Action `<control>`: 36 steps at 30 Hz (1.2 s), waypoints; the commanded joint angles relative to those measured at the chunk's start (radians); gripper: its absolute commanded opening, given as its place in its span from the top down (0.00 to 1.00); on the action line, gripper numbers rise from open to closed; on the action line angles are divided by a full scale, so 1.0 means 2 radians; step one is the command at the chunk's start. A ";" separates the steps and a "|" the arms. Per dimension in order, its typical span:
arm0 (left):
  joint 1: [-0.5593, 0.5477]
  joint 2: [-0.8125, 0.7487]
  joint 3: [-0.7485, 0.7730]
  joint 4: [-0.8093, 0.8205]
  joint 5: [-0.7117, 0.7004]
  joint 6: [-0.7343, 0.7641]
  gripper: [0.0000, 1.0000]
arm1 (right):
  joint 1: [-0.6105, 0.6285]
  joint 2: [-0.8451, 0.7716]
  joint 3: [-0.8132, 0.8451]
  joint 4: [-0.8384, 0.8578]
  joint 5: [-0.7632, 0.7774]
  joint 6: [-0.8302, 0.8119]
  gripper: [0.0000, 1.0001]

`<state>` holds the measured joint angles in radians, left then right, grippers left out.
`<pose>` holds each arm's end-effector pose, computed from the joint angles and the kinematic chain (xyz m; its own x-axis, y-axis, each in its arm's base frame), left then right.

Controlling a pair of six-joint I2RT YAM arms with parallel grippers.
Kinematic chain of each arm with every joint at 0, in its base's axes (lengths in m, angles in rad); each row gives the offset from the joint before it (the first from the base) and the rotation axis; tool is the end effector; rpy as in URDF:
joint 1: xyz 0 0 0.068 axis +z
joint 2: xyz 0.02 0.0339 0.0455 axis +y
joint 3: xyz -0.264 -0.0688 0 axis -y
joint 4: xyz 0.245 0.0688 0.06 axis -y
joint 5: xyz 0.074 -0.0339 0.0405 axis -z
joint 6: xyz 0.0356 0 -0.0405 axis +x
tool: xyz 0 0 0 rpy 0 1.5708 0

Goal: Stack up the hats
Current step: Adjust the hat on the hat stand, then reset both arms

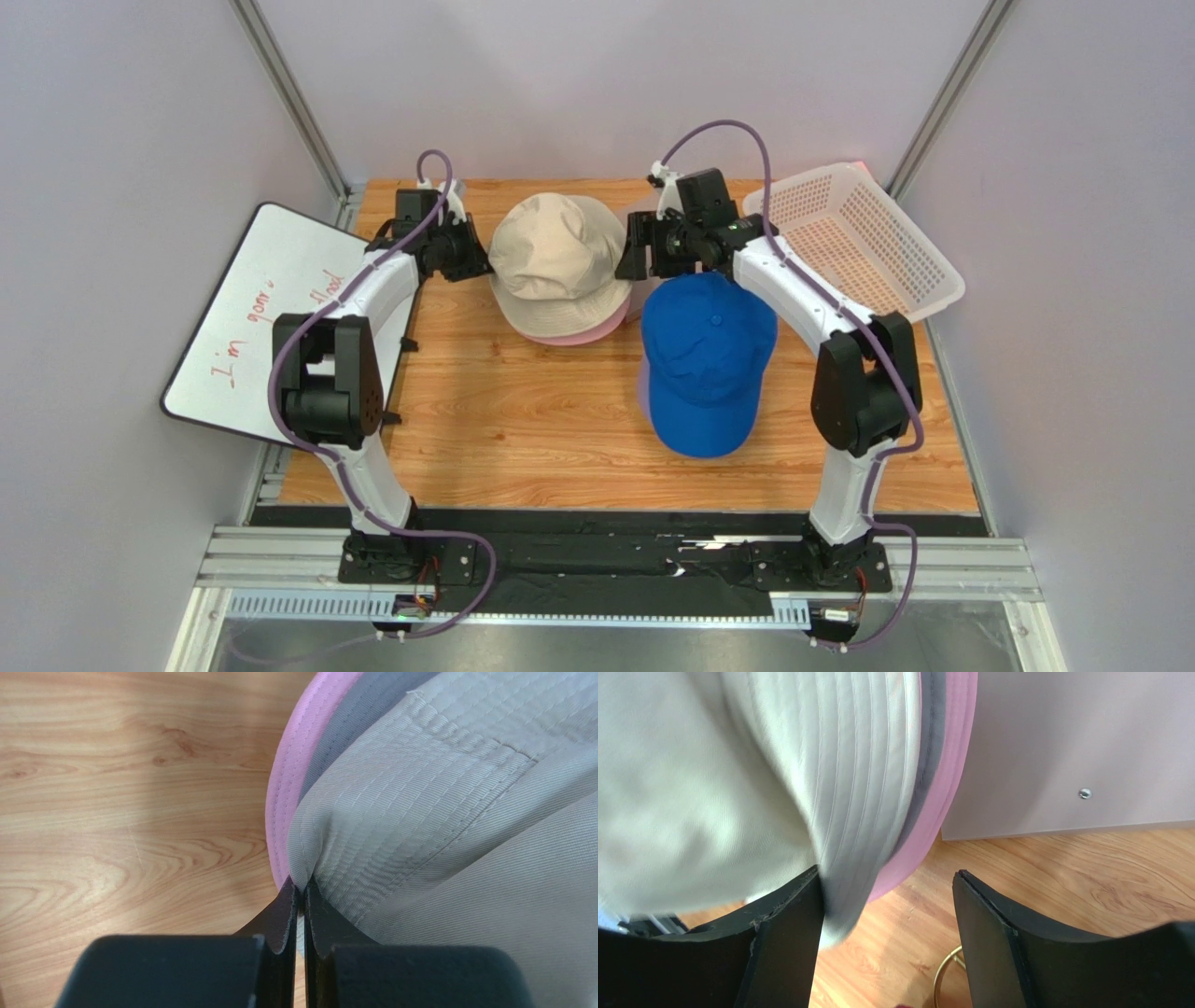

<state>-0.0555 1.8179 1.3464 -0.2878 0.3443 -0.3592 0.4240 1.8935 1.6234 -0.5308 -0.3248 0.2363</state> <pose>0.4068 -0.0346 0.2376 -0.7478 -0.2899 -0.5973 0.0361 0.8806 -0.4725 0.3880 0.1876 0.2790 -0.7749 -0.1064 -0.6231 -0.4227 0.8201 0.3857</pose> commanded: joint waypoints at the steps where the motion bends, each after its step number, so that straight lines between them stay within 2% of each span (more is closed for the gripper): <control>1: 0.011 -0.012 -0.013 -0.019 -0.002 0.017 1.00 | -0.013 -0.059 -0.006 -0.014 -0.025 -0.012 0.32; 5: 0.011 -0.016 -0.011 -0.020 -0.001 0.019 1.00 | -0.024 -0.072 -0.043 0.037 -0.065 0.012 0.32; 7: 0.011 -0.015 -0.011 -0.021 -0.002 0.020 1.00 | -0.027 -0.069 -0.050 0.064 -0.087 0.031 0.39; 10: 0.011 -0.015 -0.009 -0.023 -0.002 0.020 1.00 | -0.026 -0.049 -0.035 0.059 -0.076 0.029 0.46; 16: 0.011 -0.016 -0.007 -0.023 -0.001 0.021 1.00 | -0.026 -0.021 -0.006 0.059 -0.080 0.031 0.53; 24: 0.011 -0.022 -0.008 -0.023 -0.002 0.021 1.00 | -0.026 -0.026 -0.007 0.086 -0.089 0.046 0.56; 29: 0.011 -0.022 -0.008 -0.023 -0.001 0.021 1.00 | -0.023 0.010 0.021 0.073 -0.086 0.045 0.58; 35: 0.011 -0.018 -0.006 -0.023 -0.002 0.022 1.00 | -0.015 0.057 0.057 0.055 -0.071 0.042 0.68; 36: 0.011 -0.018 -0.007 -0.023 -0.002 0.022 1.00 | -0.014 0.069 0.067 0.051 -0.071 0.041 0.72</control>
<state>-0.0444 1.8099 1.3338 -0.3058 0.3649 -0.3500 0.3832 1.9697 1.6855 -0.4145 -0.4816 0.3180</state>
